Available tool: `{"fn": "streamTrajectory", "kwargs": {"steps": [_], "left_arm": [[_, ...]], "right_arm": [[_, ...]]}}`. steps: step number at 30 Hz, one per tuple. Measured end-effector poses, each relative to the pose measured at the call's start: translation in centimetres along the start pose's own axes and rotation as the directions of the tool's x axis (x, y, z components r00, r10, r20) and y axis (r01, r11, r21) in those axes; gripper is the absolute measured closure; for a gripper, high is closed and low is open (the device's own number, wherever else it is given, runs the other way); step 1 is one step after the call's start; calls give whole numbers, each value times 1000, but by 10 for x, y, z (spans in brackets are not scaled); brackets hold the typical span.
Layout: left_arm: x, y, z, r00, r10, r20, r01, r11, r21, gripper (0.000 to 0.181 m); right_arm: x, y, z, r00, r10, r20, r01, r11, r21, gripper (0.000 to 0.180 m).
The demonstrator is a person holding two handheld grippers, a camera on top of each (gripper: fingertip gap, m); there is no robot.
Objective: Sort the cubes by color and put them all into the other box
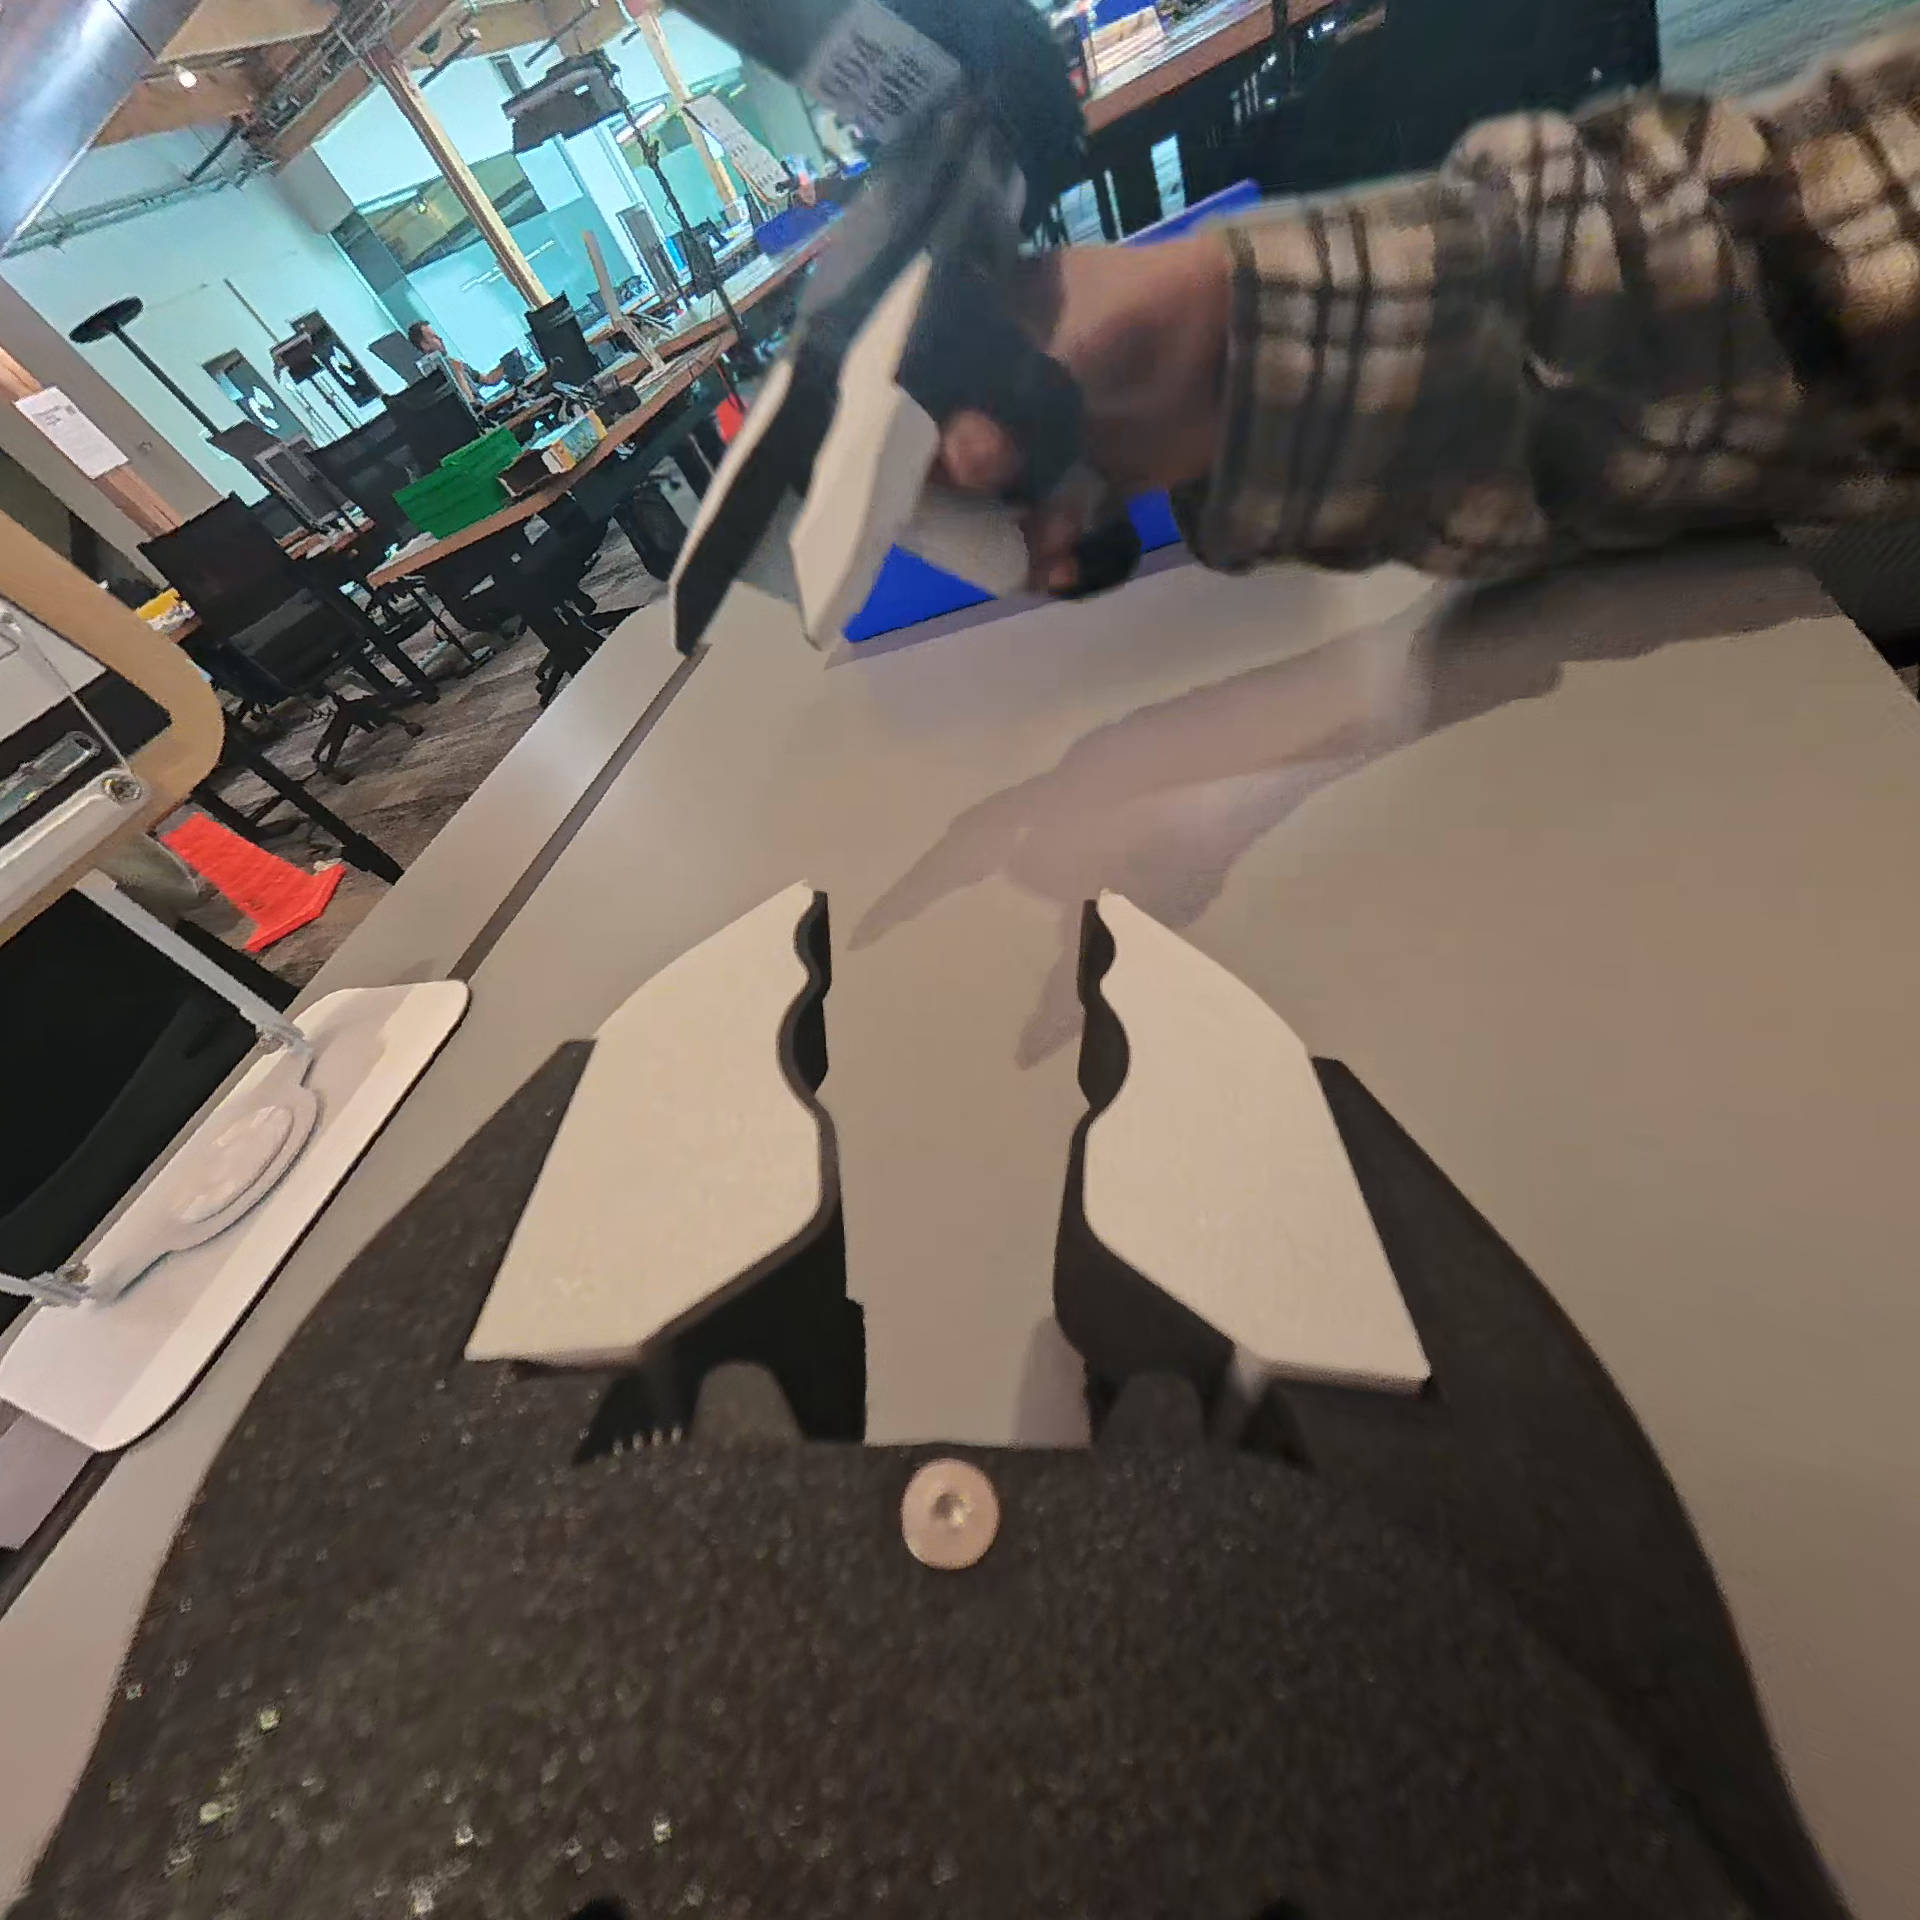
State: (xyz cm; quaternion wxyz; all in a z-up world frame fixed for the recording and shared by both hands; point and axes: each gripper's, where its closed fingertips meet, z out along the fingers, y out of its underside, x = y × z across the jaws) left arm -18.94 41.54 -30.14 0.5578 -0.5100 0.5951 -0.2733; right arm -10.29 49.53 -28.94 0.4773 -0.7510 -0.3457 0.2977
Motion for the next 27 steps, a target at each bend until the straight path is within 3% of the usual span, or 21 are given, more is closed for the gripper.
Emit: {"fn": "streamTrajectory", "kwargs": {"steps": [10, 15, 18, 21, 24, 27], "left_arm": [[-14, 12, -2, 999, -35, 33, 36, 999, -28, 135], [-46, 6, -29, 989, -65, 131, 68, 998, -19, 131], [-84, -9, -77, 966, -51, 252, 65, 997, -48, 133], [-135, -11, -149, 913, -42, 405, 126, 975, -182, 132], [-187, 11, -243, 808, -28, 588, 288, 891, -352, 127], [-216, 56, -333, 691, -54, 721, 487, 772, -409, 118]], "right_arm": [[-42, 25, 39, 991, -81, 103, 70, 992, 109, 92], [-63, 24, 41, 981, -133, 145, 115, 986, 122, 97], [-70, 24, 42, 975, -163, 148, 146, 982, 124, 97], [-72, 27, 45, 976, -146, 162, 128, 985, 115, 95], [-74, 33, 48, 975, -129, 181, 114, 989, 93, 95], [-76, 35, 49, 973, -133, 189, 119, 989, 83, 95]]}}
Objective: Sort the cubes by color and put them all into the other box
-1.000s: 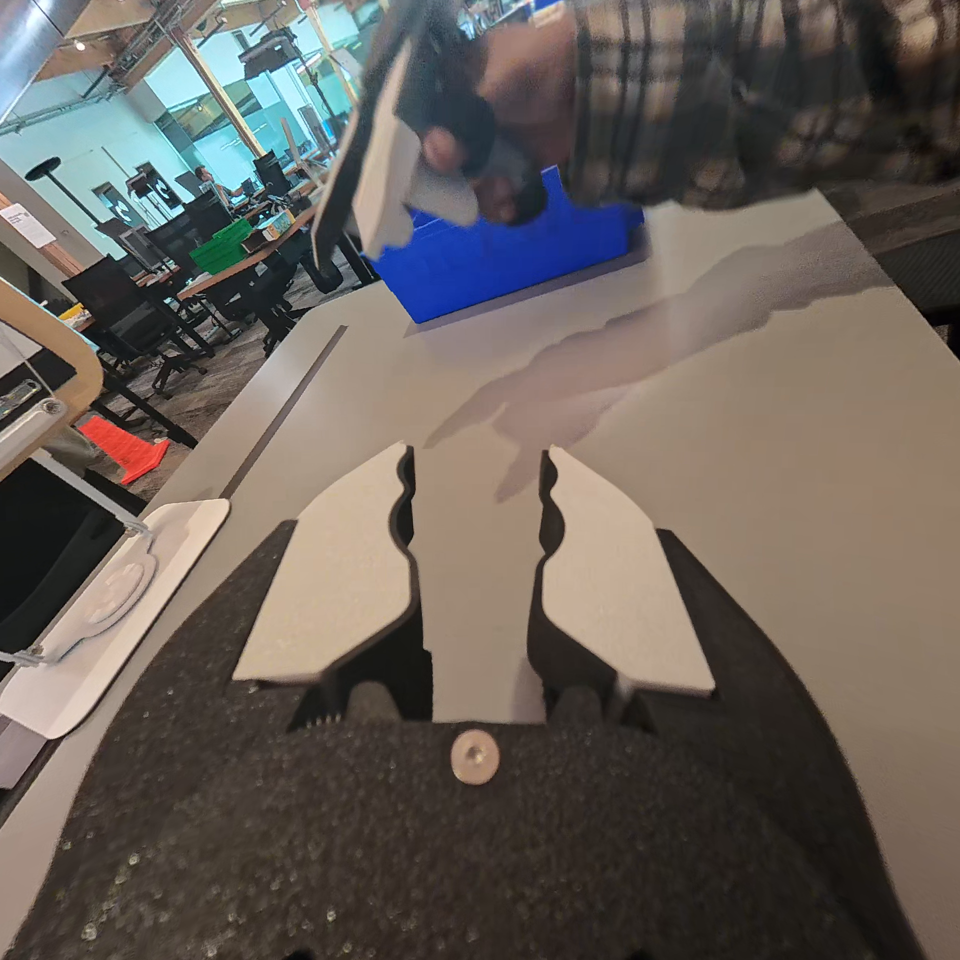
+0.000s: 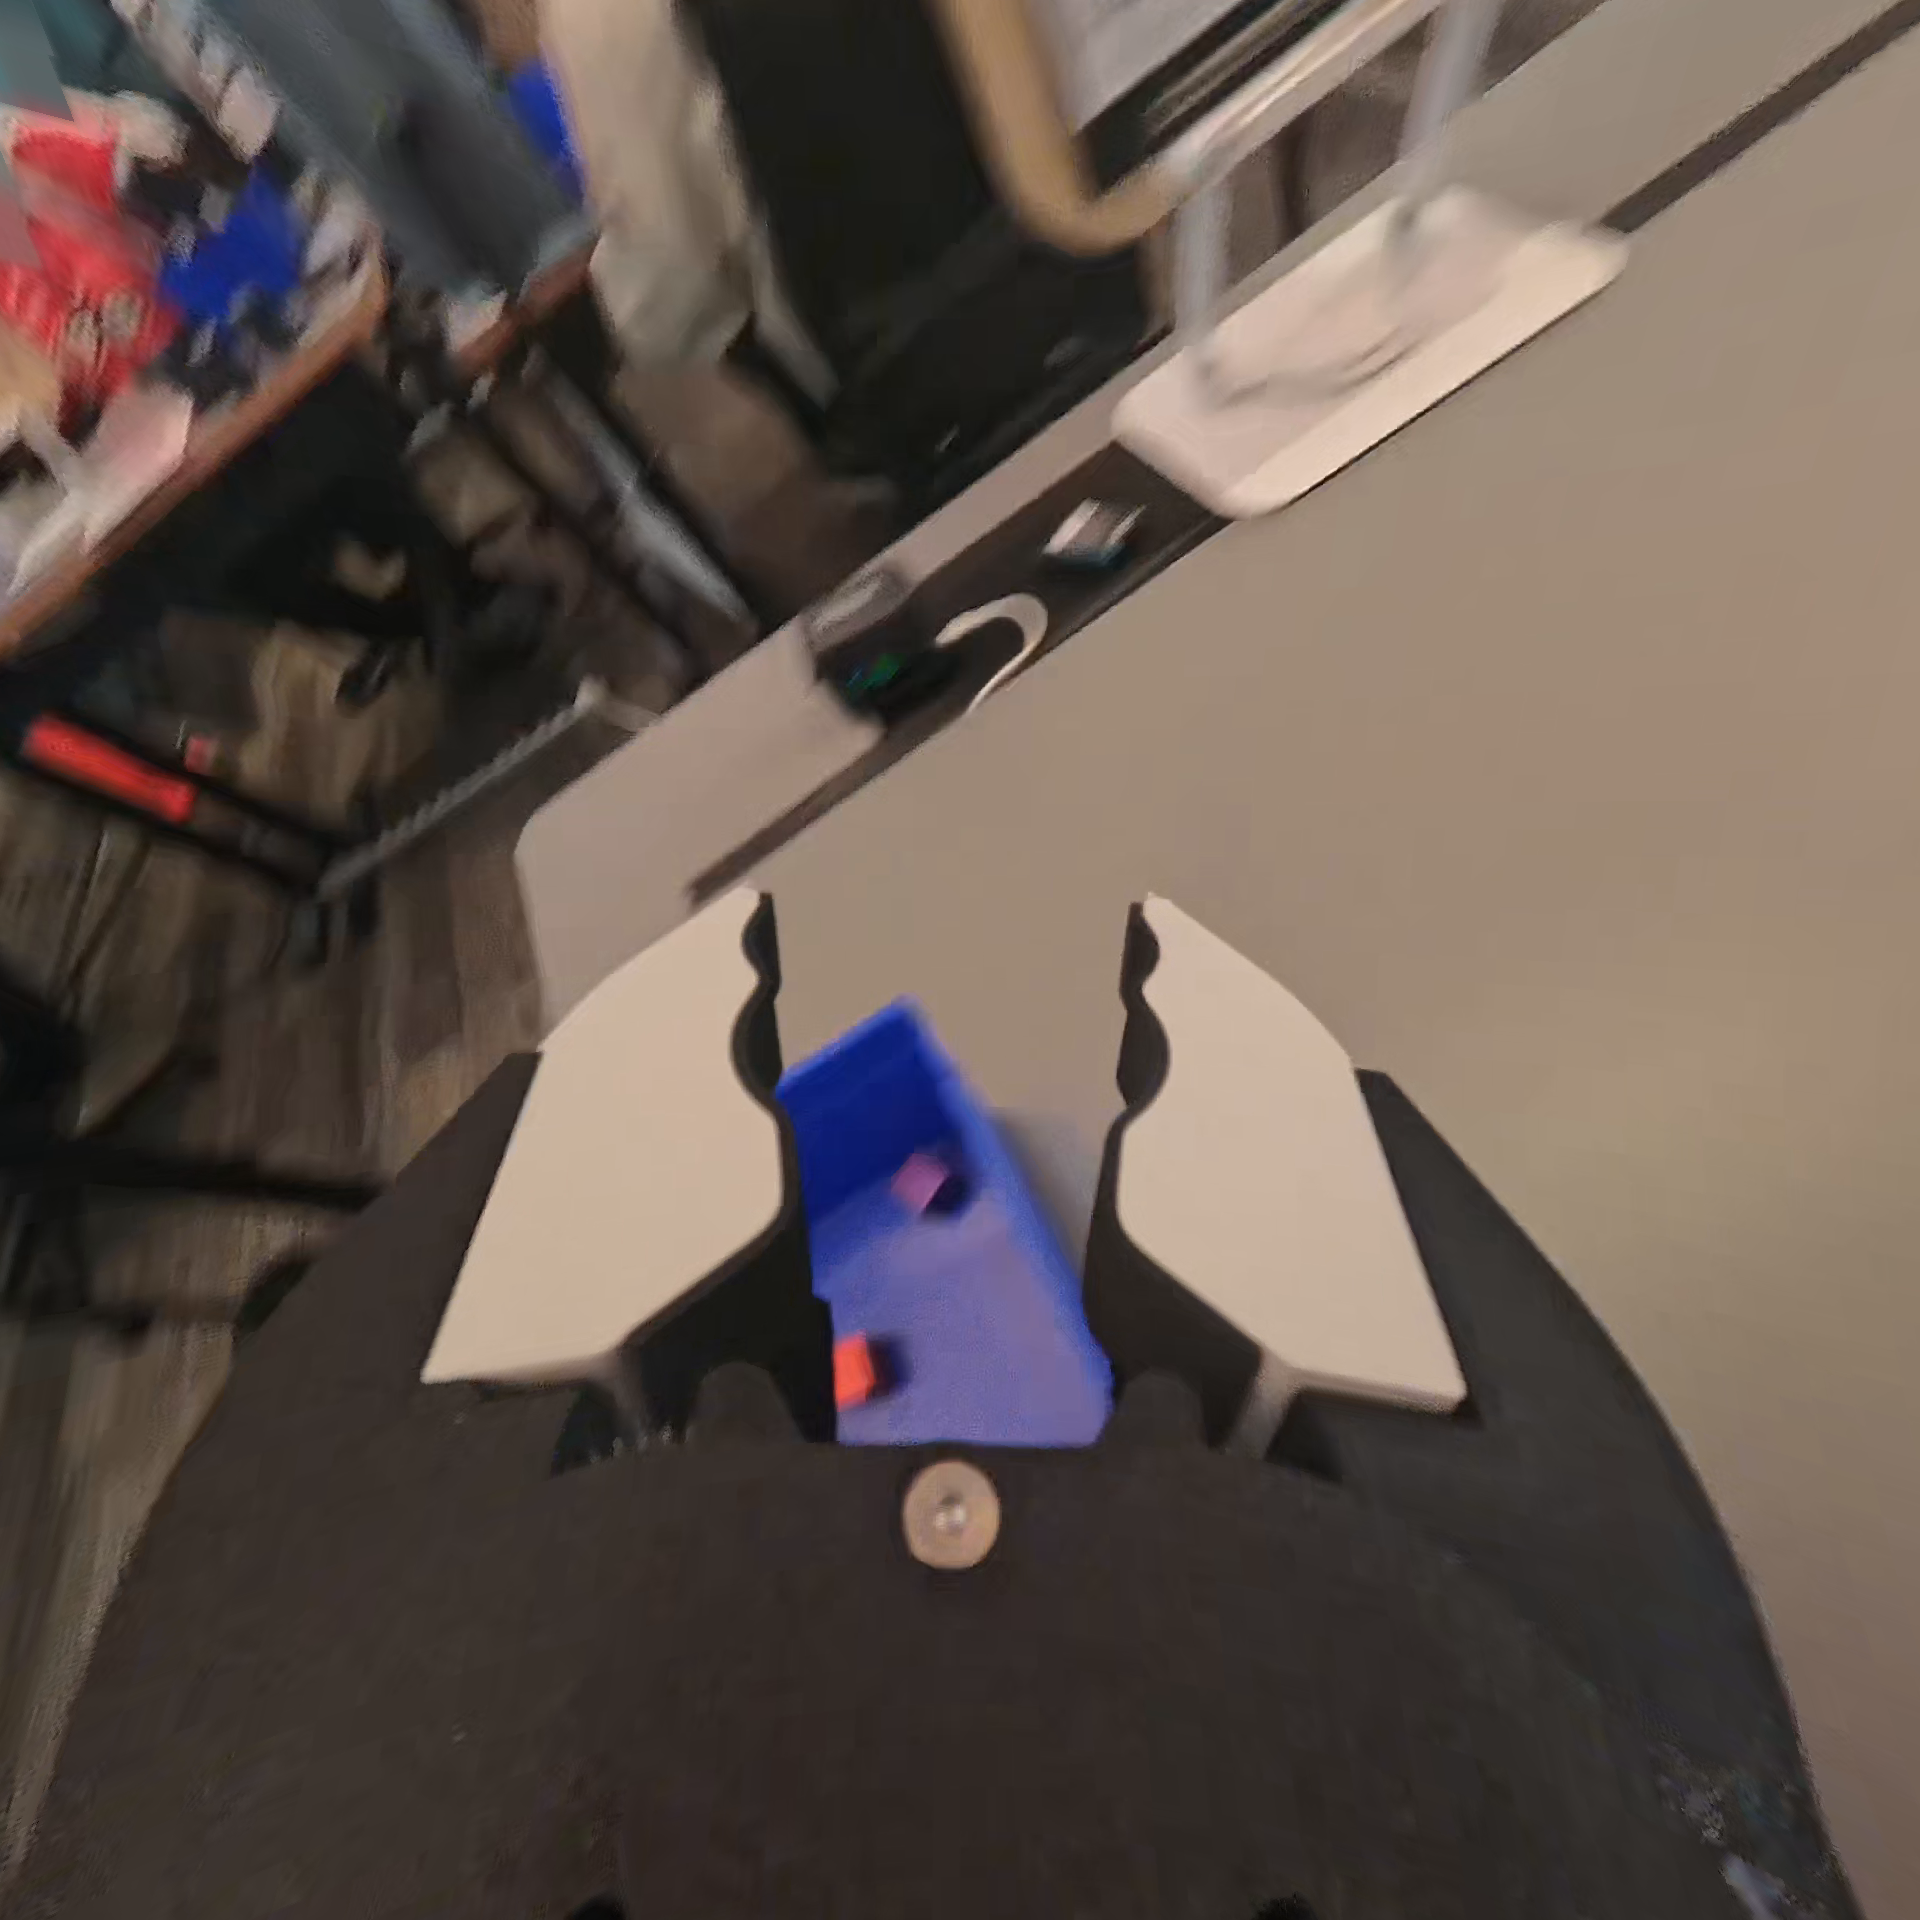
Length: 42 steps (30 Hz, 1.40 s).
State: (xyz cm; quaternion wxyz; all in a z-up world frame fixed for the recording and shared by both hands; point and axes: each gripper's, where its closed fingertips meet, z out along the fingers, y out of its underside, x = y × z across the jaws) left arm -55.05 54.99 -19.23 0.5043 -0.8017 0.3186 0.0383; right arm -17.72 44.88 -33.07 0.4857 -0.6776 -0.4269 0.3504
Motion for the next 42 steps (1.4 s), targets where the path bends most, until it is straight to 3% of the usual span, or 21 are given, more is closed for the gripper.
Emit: {"fn": "streamTrajectory", "kwargs": {"steps": [4, 7, 10, 21, 23, 27, 30, 33, 37, 42], "left_arm": [[-71, 102, 6, 975, -151, 161, 185, 958, -221, 116], [-76, 162, 19, 943, -273, 189, 320, 899, -300, 116], [-73, 197, 33, 920, -331, 207, 385, 860, -334, 119], [-48, 244, 60, 920, -355, 167, 391, 797, -461, 123], [-47, 249, 61, 926, -336, 171, 376, 788, -487, 128], [-45, 250, 63, 931, -336, 141, 359, 783, -508, 157], [-55, 239, 55, 935, -320, 151, 351, 791, -501, 158], [-78, 198, 38, 932, -318, 175, 362, 848, -386, 159], [-83, 103, 11, 948, -289, 129, 308, 938, -157, 159], [-13, -22, -8, 987, -151, -53, 156, 980, 122, 159]], "right_arm": [[-2, 1, 1, 1000, -9, -3, 9, 1000, -7, 94], [-1, 2, 1, 1000, -5, -5, 5, 1000, -11, 94], [1, 4, 2, 1000, 5, -8, -5, 1000, -13, 94], [5, 8, 0, 1000, 20, -13, -20, 999, -26, 94], [5, 9, 0, 1000, 17, -15, -18, 999, -31, 94], [6, 8, -1, 1000, 19, -15, -20, 999, -28, 95], [7, 8, -2, 1000, 22, -18, -23, 999, -27, 95], [8, 8, -3, 999, 30, -18, -30, 999, -26, 96], [9, 10, -2, 999, 42, -19, -43, 999, -32, 97], [9, 9, -2, 999, 47, -17, -48, 999, -23, 98]]}}
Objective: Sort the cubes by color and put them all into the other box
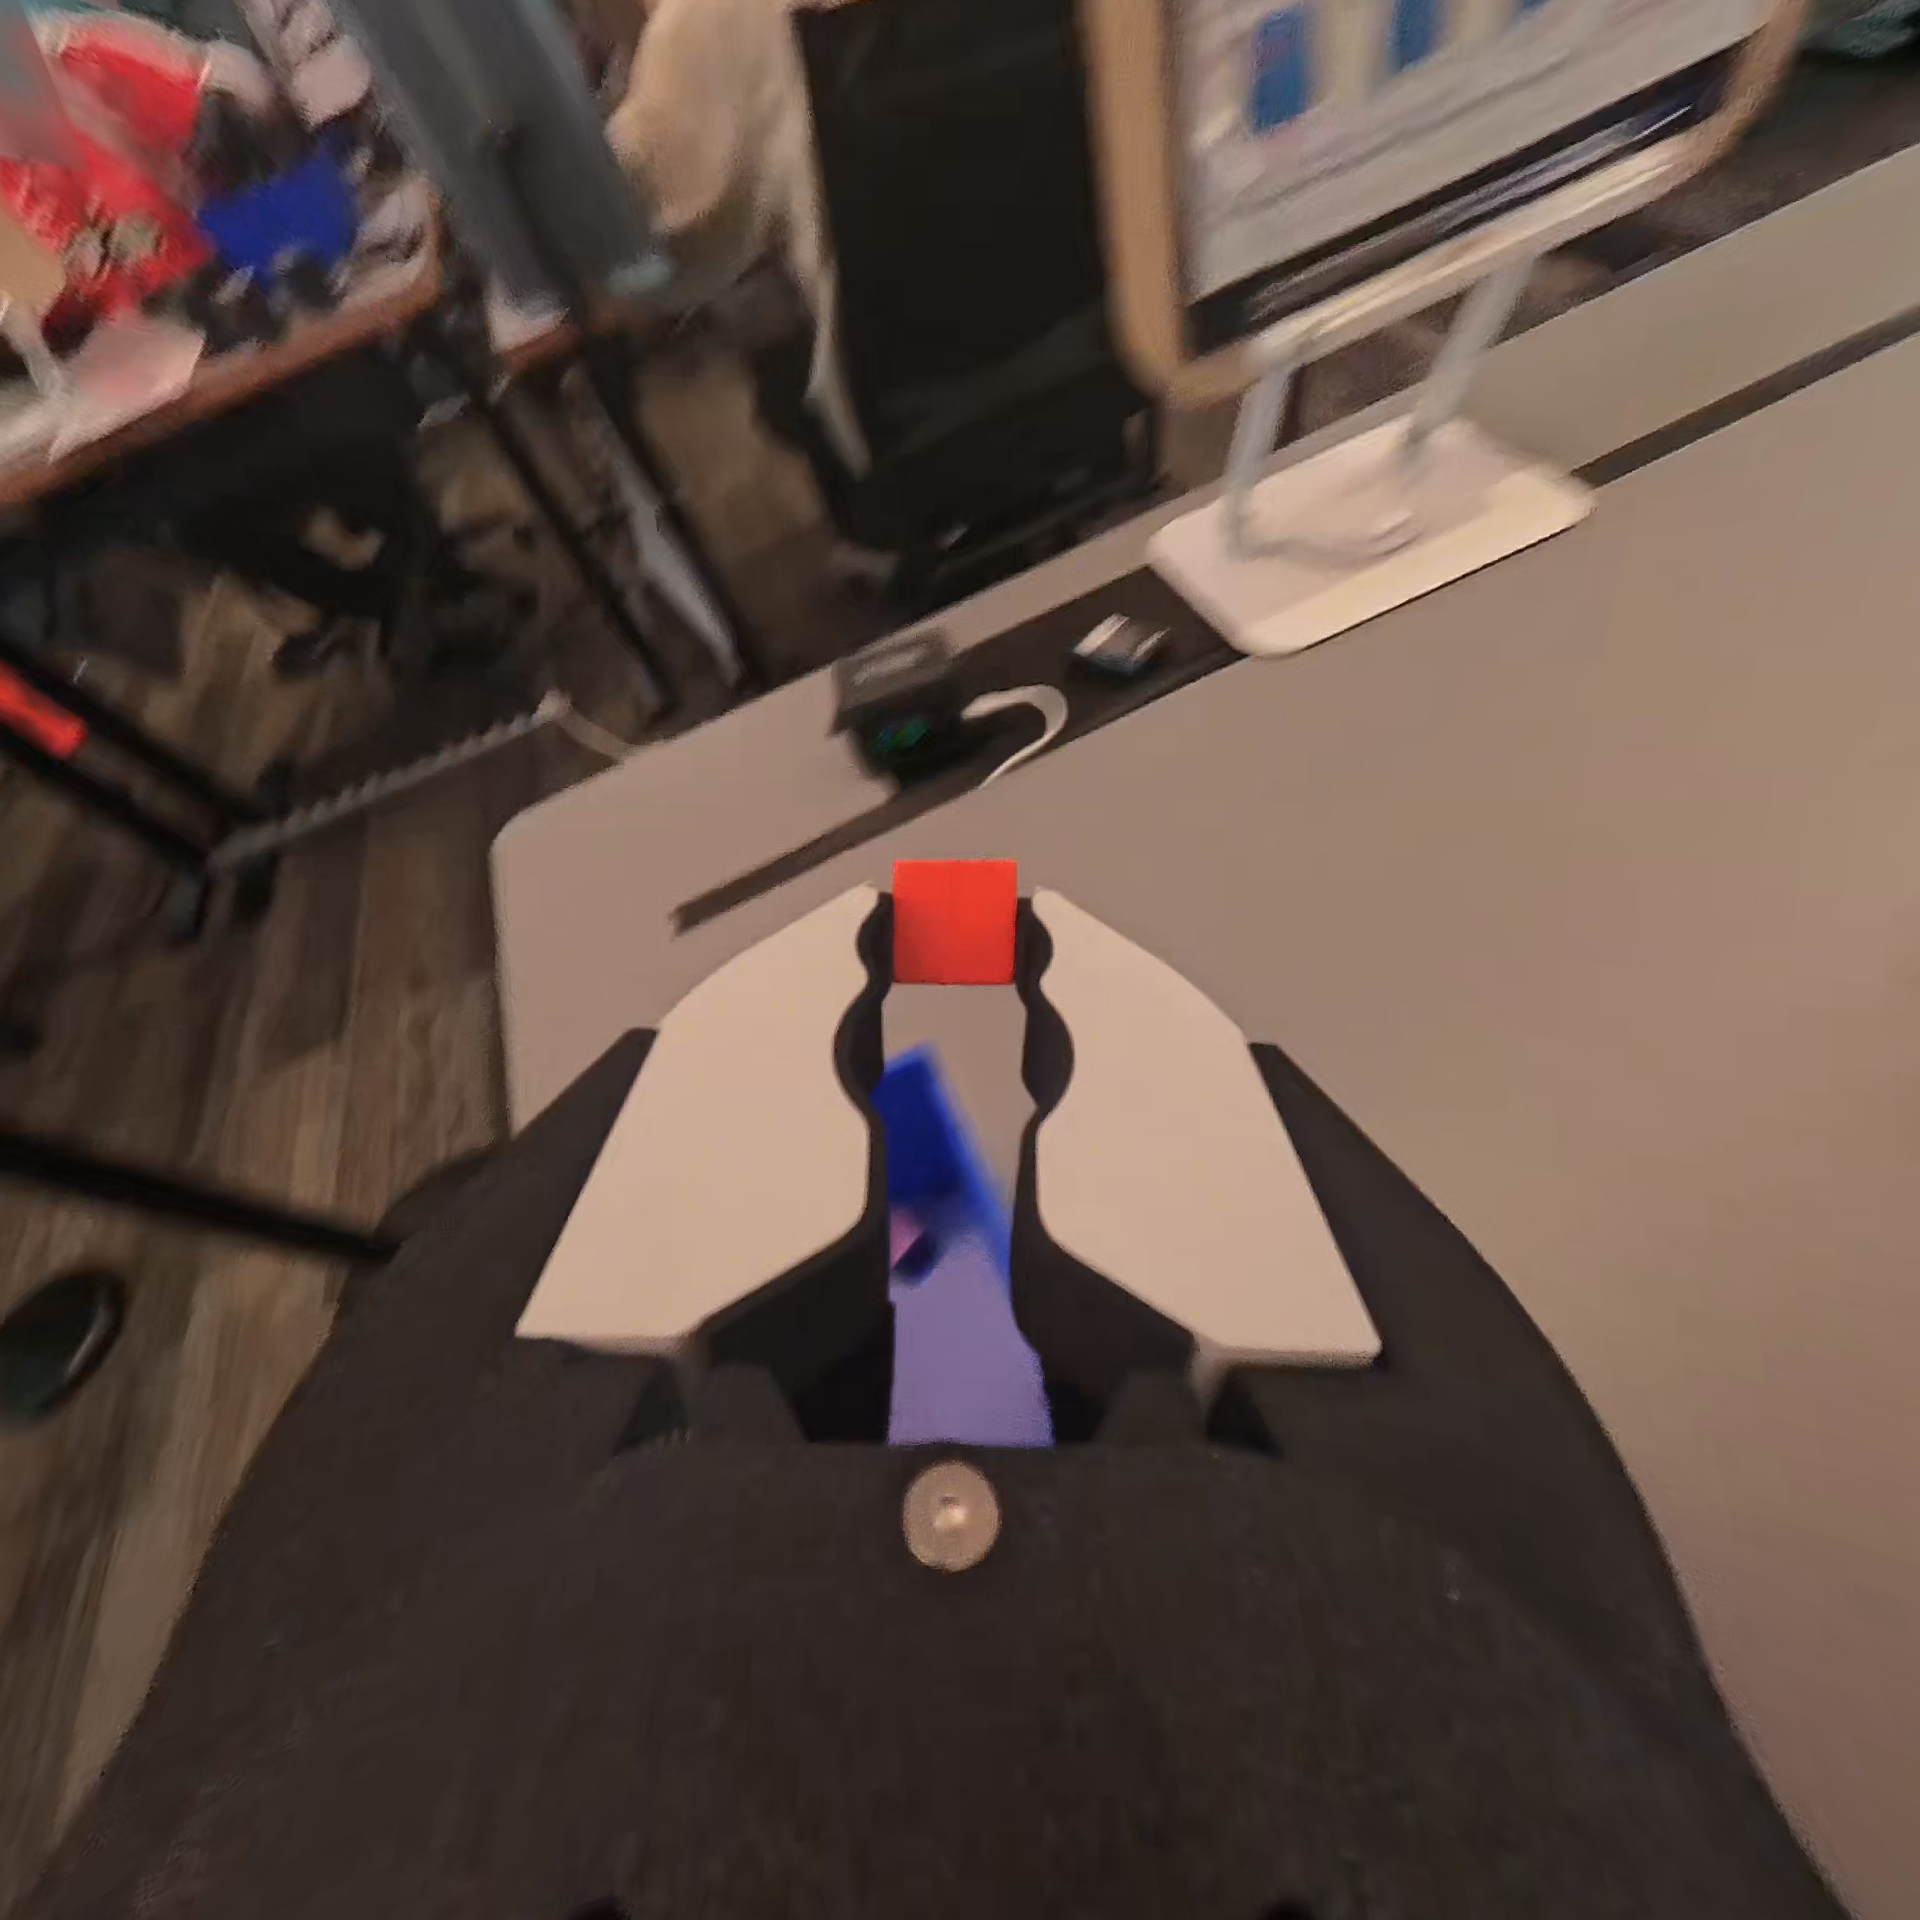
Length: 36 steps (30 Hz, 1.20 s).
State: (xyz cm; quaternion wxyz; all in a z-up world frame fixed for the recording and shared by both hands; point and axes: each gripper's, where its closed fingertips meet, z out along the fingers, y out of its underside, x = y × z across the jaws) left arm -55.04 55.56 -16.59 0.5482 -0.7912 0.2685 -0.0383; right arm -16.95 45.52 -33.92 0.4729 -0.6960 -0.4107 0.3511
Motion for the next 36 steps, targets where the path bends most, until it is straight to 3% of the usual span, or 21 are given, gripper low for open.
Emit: {"fn": "streamTrajectory", "kwargs": {"steps": [6, 13, 17, 21, 24, 27, 30, 32, 36], "left_arm": [[151, -48, 31, 935, 123, -332, -59, 979, 197, 159], [284, -20, 85, 742, 123, -659, 91, 956, 280, 159], [331, 3, 96, 663, 238, -710, 75, 922, 379, 159], [354, 4, 84, 611, 324, -723, 82, 882, 465, 159], [358, 0, 71, 602, 372, -707, 91, 847, 523, 159], [359, -2, 64, 595, 386, -705, 105, 833, 544, 159], [359, -4, 59, 596, 397, -698, 107, 822, 560, 159], [359, -5, 57, 600, 406, -689, 104, 815, 570, 159], [360, -8, 52, 600, 417, -683, 105, 805, 584, 159]], "right_arm": [[2, -3, -4, 1000, 10, 0, -10, 1000, 22, 98], [3, -10, -11, 1000, 19, 1, -19, 998, 55, 98], [4, -13, -15, 997, 71, 30, -73, 994, 84, 98], [-3, -14, -15, 954, 246, 174, -266, 959, 101, 99], [-15, -29, -15, 806, 449, 387, -525, 844, 115, 107], [-27, -49, -13, 497, 620, 607, -790, 613, 20, 108], [-39, -65, -9, 229, 658, 717, -891, 439, -119, 114], [-50, -71, 0, 142, 670, 729, -901, 393, -185, 117], [-64, -78, 19, 50, 691, 721, -898, 347, -270, 121]]}}
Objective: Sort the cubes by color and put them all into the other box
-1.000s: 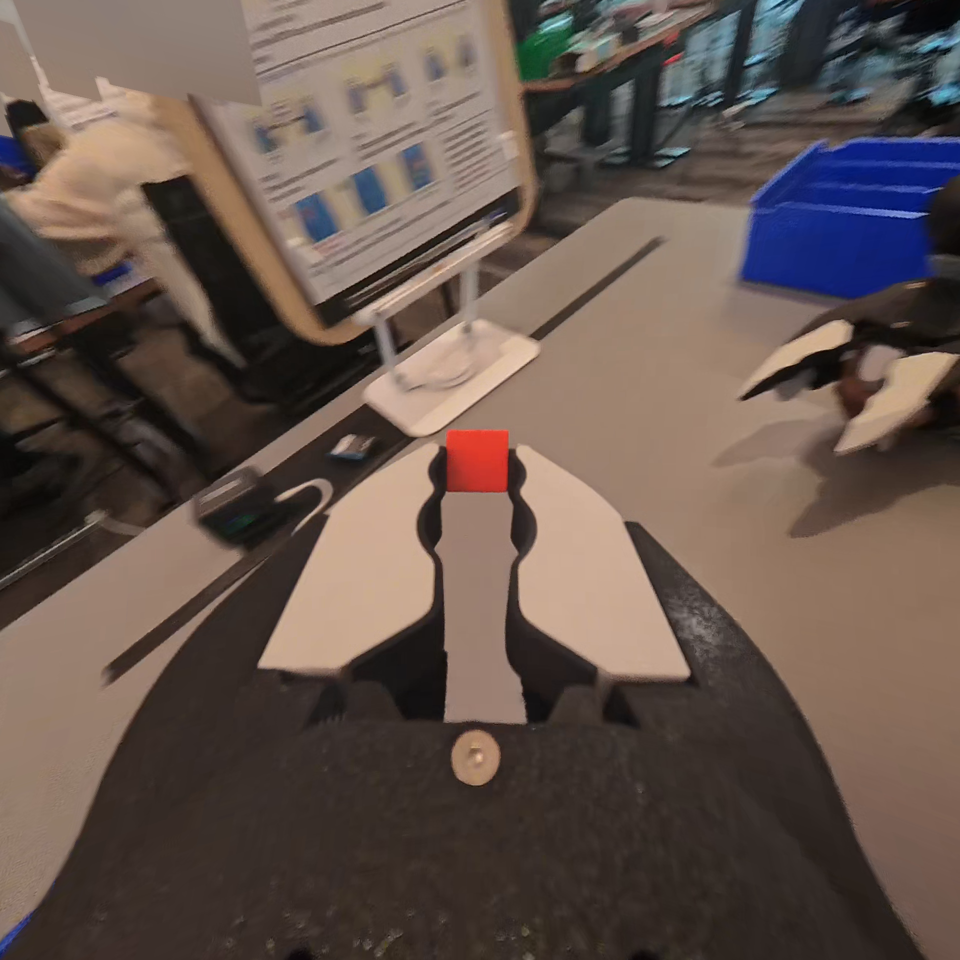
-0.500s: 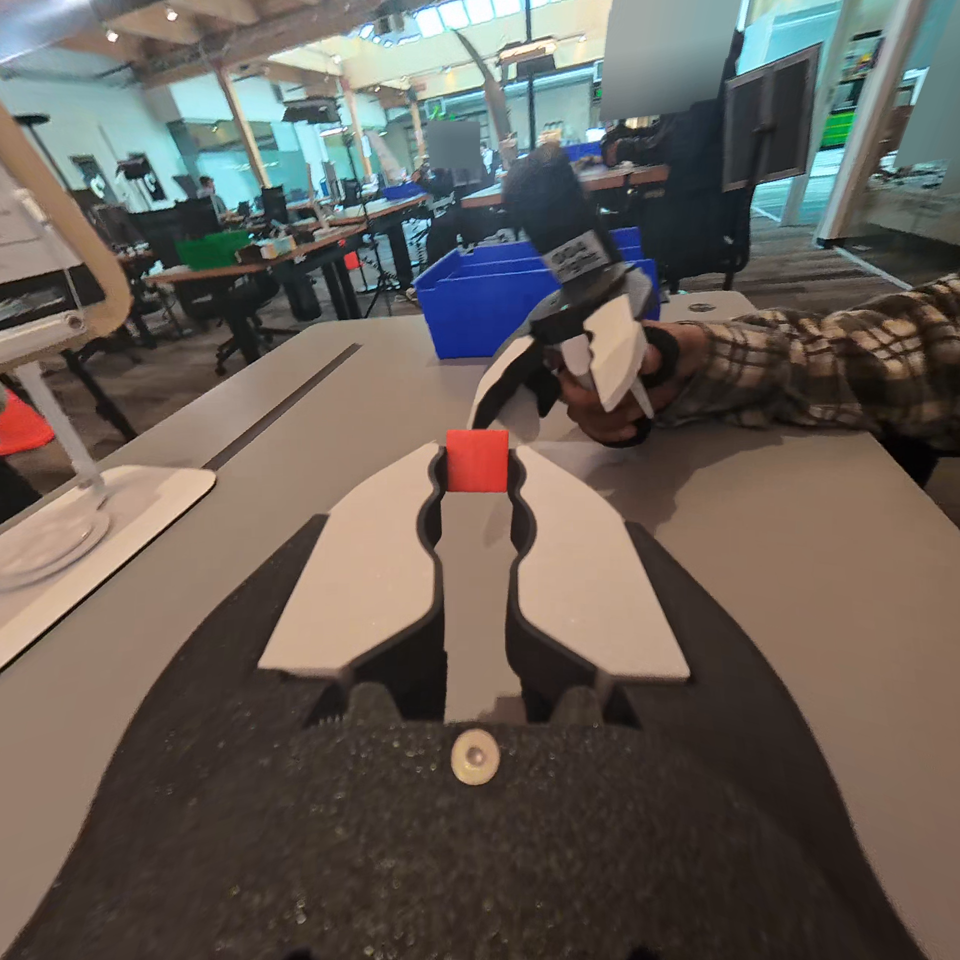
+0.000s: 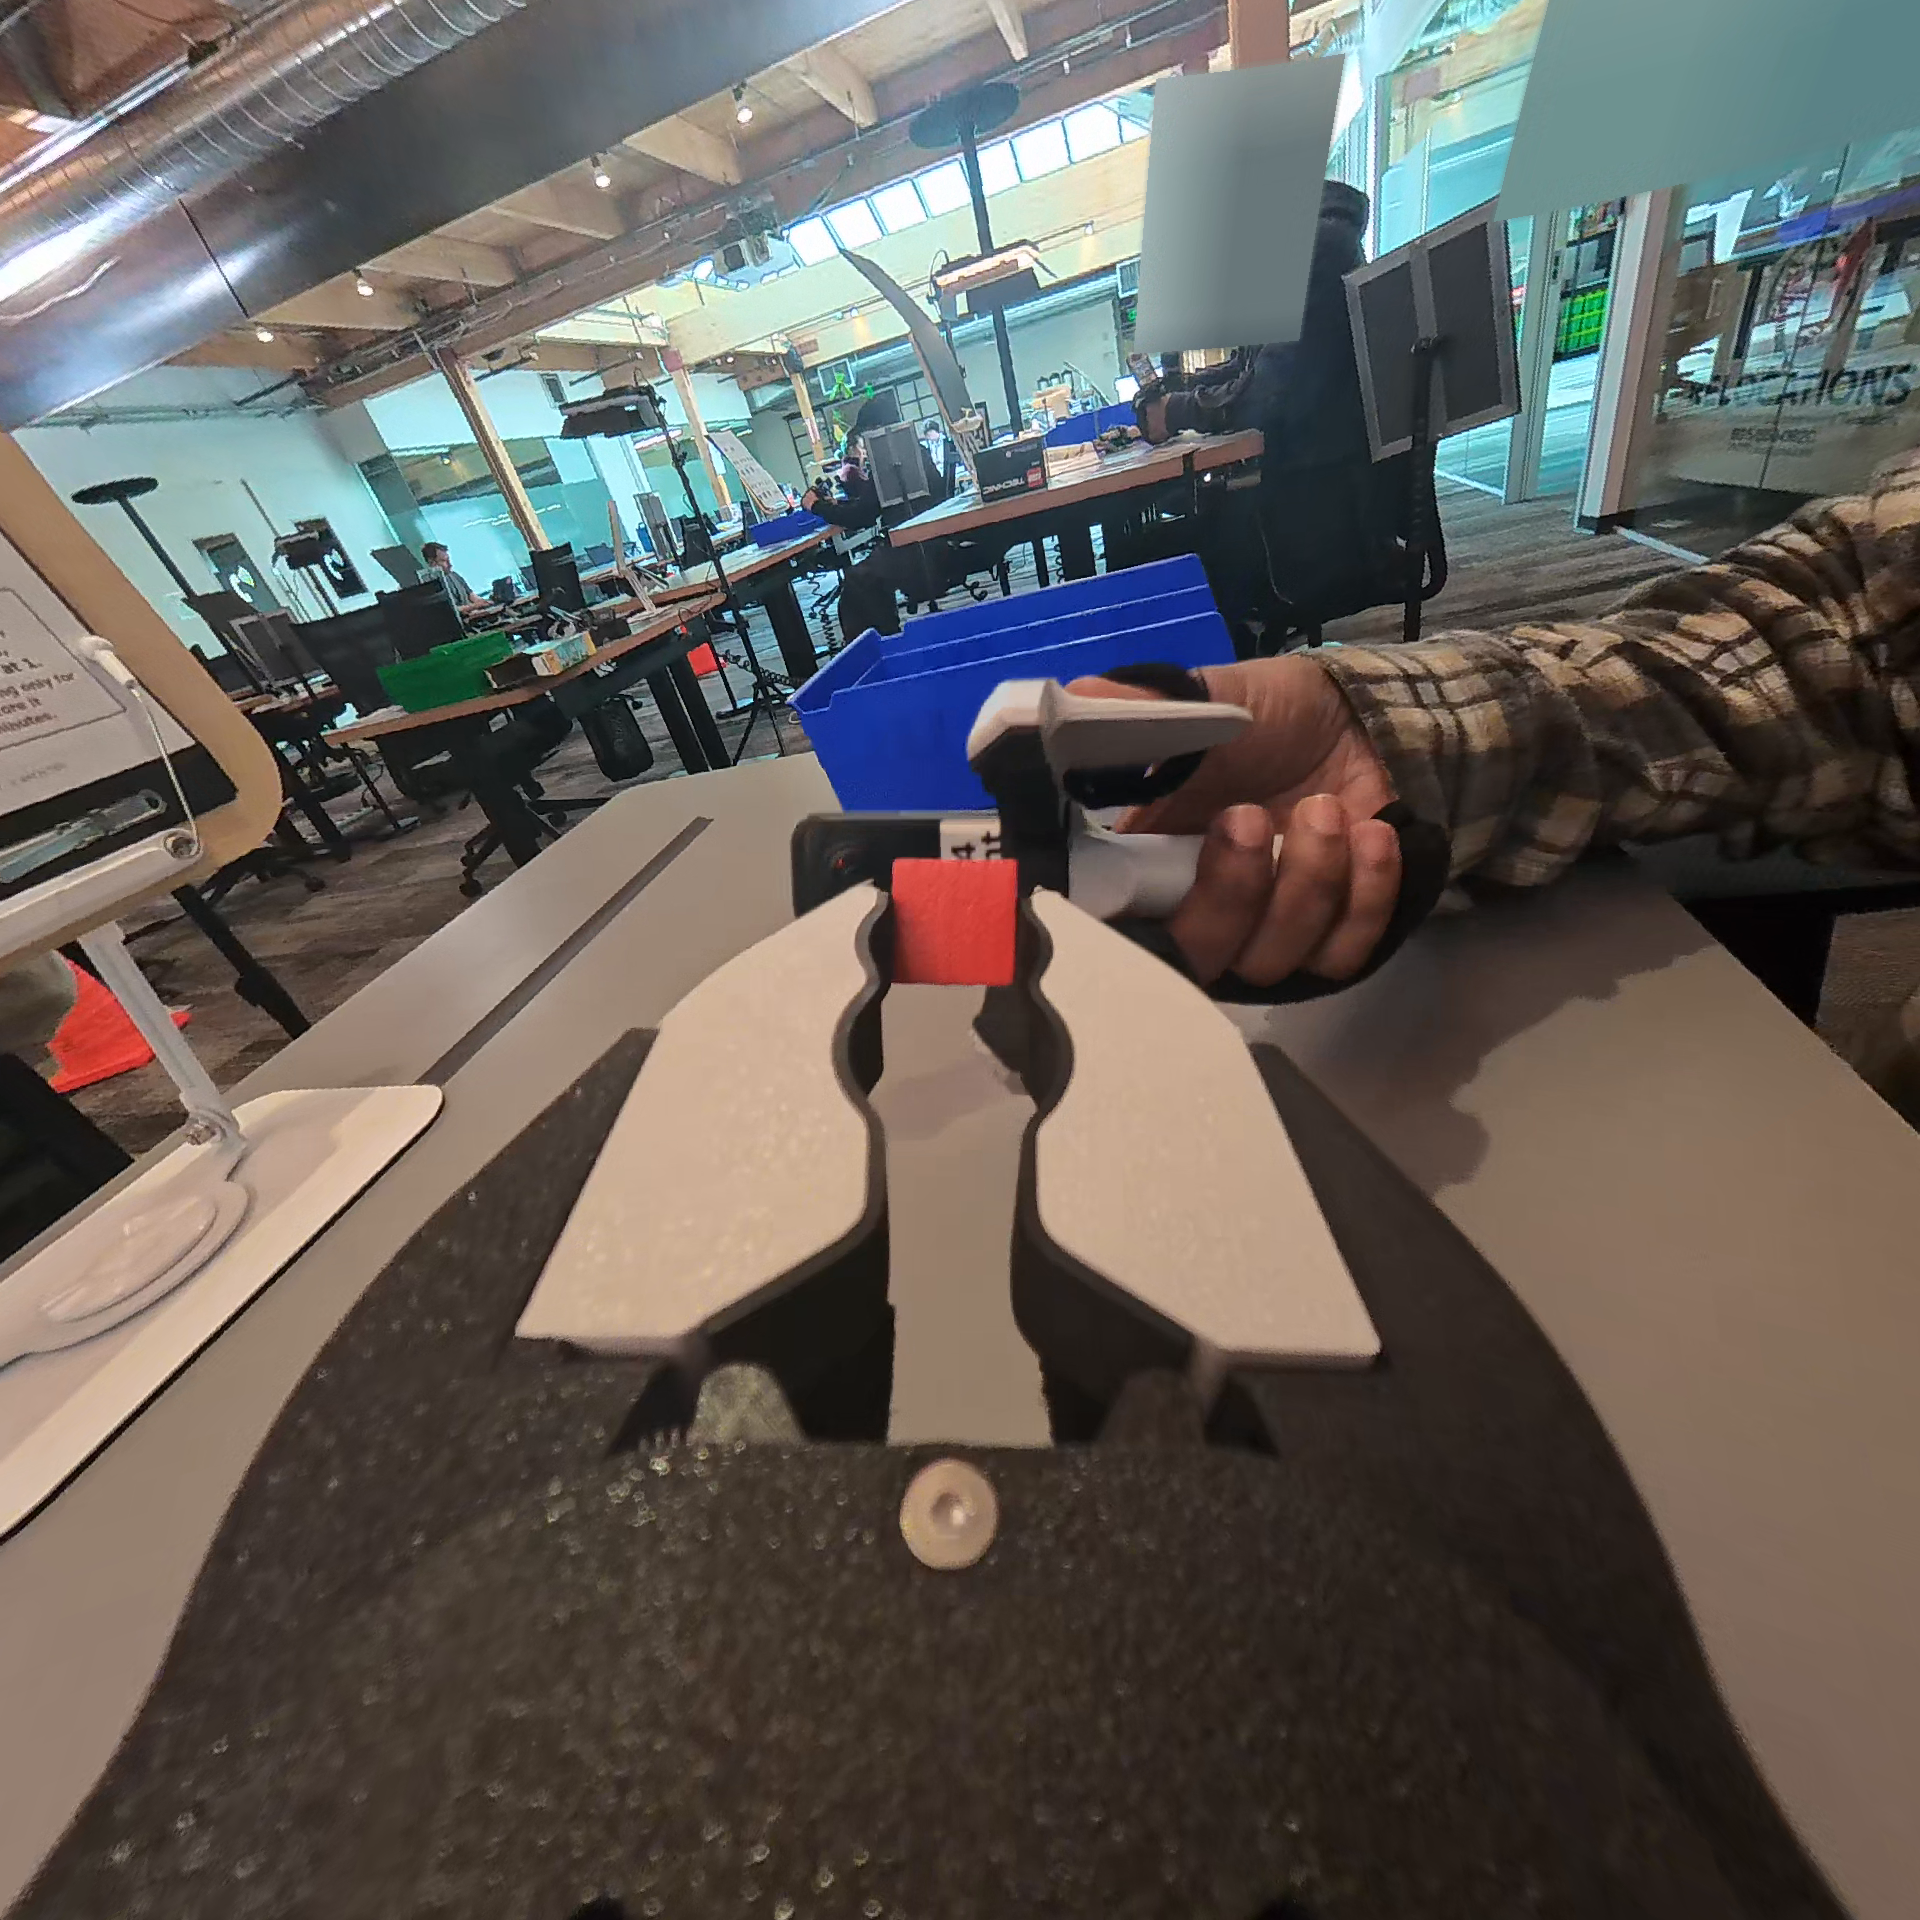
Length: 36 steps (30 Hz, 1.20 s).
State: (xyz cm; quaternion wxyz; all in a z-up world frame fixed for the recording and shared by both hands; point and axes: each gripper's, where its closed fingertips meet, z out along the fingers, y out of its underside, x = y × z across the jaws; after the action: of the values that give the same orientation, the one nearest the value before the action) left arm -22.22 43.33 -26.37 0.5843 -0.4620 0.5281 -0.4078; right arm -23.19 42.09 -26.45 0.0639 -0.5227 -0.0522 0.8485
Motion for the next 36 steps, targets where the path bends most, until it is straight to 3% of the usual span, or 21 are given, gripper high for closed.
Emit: {"fn": "streamTrajectory", "kwargs": {"steps": [5, 8, 11, 12, 15, 19, 21, 24, 27, 30, 32, 36], "left_arm": [[3, -5, -1, 1000, 23, 1, -23, 1000, 1, 159], [5, -5, -1, 1000, 21, -10, -21, 1000, -1, 159], [7, -5, 0, 1000, -4, -30, 4, 1000, -8, 159], [7, -4, 0, 999, -22, -36, 22, 1000, -11, 155], [2, -2, 3, 998, -66, -5, 66, 997, -29, 117], [-3, 2, 5, 997, -75, 38, 76, 996, -49, 97], [-3, 4, 6, 996, -76, 42, 78, 995, -61, 96], [-2, 8, 7, 997, -54, 47, 58, 995, -82, 101], [-1, 14, 8, 998, -8, 54, 15, 992, -125, 107], [2, 9, 9, 998, 25, 59, -18, 993, -120, 110], [3, 1, 8, 997, 43, 66, -36, 994, -100, 111], [3, -6, 6, 997, 34, 68, -29, 997, -75, 114]], "right_arm": [[1, 1, 16, 999, 27, 38, -27, 999, -19, 131], [-4, 0, 20, 997, 14, 73, -13, 1000, -22, 156], [-4, -2, 19, 999, 0, 51, 1, 1000, -21, 157], [-6, -3, 18, 999, -6, 43, 7, 1000, -22, 155], [-16, -5, 6, 997, -67, -29, 67, 998, -23, 157], [-48, -18, -35, 920, -260, -294, 253, 965, -64, 157], [-72, -31, -74, 792, -365, -490, 358, 927, -111, 157], [-120, -55, -153, 496, -419, -760, 457, 871, -182, 157], [-168, -69, -255, 86, -341, -936, 446, 853, -270, 157], [-198, -61, -358, -289, -197, -937, 337, 895, -292, 157], [-193, -39, -405, -377, -131, -917, 218, 949, -226, 157], [-158, 4, -460, -419, -45, -907, 55, 996, -75, 157]]}}
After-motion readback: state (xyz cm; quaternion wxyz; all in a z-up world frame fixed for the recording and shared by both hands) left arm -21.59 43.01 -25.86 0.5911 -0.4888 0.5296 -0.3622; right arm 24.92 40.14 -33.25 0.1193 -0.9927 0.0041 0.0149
